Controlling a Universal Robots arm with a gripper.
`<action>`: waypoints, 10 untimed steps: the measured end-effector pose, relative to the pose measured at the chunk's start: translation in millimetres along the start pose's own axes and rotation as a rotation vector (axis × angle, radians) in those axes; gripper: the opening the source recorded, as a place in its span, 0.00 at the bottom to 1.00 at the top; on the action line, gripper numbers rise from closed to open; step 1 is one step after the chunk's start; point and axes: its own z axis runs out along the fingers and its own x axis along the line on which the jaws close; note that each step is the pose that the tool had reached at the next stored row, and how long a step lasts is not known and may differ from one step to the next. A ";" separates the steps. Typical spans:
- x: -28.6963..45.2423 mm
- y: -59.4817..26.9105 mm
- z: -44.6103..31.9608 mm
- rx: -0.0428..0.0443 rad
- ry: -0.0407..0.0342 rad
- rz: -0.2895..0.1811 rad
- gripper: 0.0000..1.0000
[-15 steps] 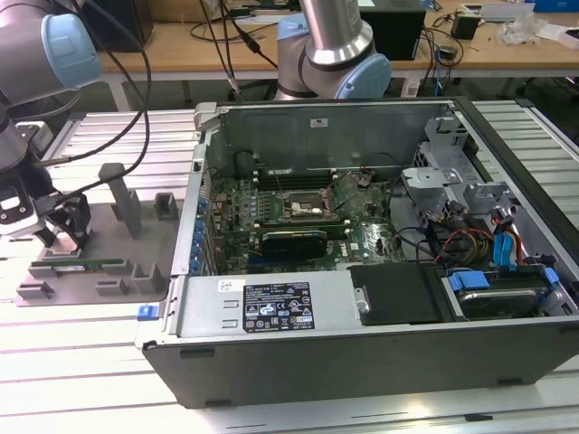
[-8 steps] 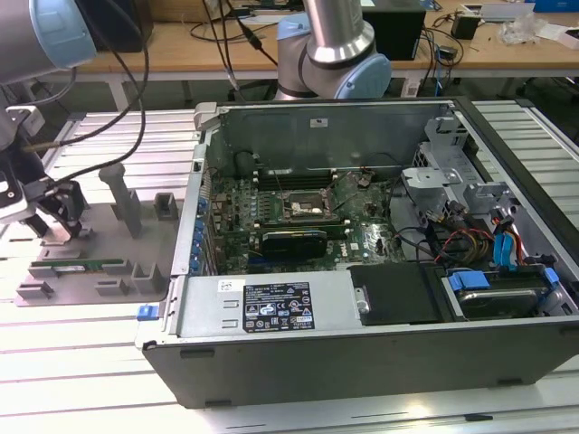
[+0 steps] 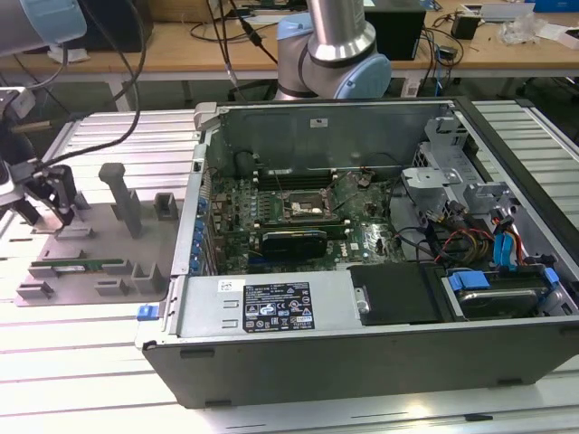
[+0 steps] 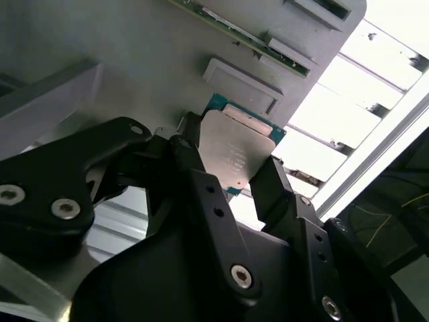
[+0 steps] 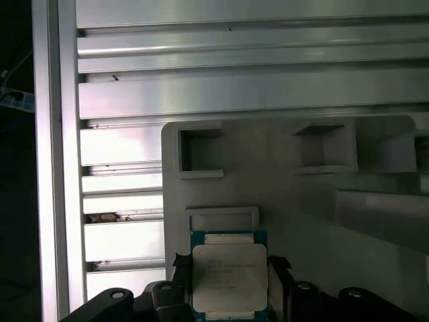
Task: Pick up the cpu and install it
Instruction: 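Pick up the cpu and move it towards the insertion slot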
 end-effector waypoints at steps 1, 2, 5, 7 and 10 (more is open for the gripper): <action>0.0 0.1 -1.6 0.0000 -0.0001 0.000 0.54; -0.1 0.2 -3.0 0.0000 -0.0002 0.000 0.54; -0.2 0.5 -8.9 0.0001 -0.0002 0.000 0.54; -0.3 0.7 -12.4 0.0002 -0.0002 0.000 0.54; -0.4 0.9 -15.8 0.0001 -0.0002 0.000 0.54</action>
